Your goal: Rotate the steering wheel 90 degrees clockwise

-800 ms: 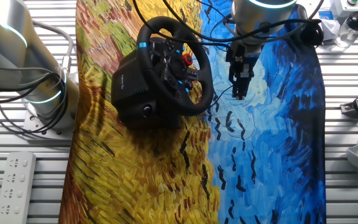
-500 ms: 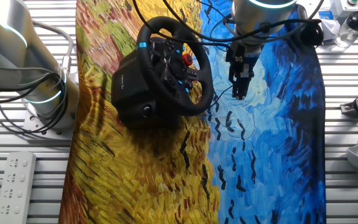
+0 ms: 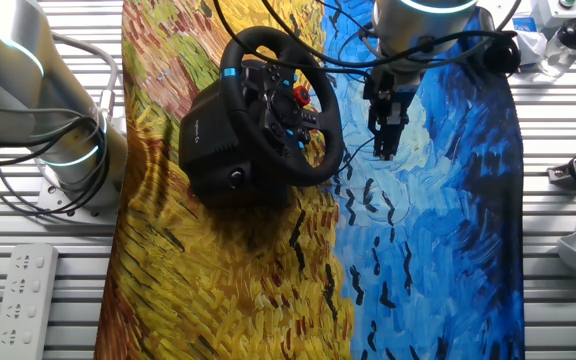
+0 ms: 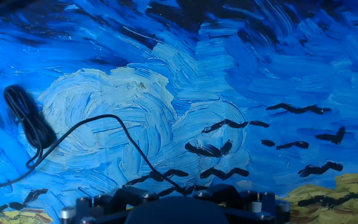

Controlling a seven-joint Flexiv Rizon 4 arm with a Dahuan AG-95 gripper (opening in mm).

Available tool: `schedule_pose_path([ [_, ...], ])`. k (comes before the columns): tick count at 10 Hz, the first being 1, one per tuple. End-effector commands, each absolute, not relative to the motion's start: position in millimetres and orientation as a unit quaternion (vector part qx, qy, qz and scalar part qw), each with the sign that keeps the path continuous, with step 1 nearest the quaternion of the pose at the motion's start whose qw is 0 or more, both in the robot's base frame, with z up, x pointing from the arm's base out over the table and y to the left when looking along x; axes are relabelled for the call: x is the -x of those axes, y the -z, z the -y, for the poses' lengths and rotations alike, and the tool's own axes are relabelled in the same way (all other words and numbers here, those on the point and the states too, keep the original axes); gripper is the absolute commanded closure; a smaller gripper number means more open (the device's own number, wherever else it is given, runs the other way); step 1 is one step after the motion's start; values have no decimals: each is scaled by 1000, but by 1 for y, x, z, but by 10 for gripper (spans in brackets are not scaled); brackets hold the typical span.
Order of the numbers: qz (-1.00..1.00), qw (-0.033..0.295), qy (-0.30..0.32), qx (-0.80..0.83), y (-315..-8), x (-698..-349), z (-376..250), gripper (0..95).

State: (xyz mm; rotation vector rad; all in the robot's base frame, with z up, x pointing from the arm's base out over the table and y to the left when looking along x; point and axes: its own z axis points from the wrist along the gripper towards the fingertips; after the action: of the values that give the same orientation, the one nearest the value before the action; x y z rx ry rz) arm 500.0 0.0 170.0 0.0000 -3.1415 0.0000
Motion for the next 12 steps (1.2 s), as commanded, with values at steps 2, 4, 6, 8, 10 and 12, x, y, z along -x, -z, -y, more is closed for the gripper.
schedule_pose_path([
  [2,986,4,55,-159,-170,-500,0,950],
  [4,986,4,54,-157,-170,-500,0,950],
  [6,986,5,54,-158,-170,-500,0,950],
  [8,986,5,53,-158,-170,-500,0,950],
  [10,986,5,53,-158,-170,-500,0,950],
  [12,986,6,51,-157,-170,-500,0,950],
])
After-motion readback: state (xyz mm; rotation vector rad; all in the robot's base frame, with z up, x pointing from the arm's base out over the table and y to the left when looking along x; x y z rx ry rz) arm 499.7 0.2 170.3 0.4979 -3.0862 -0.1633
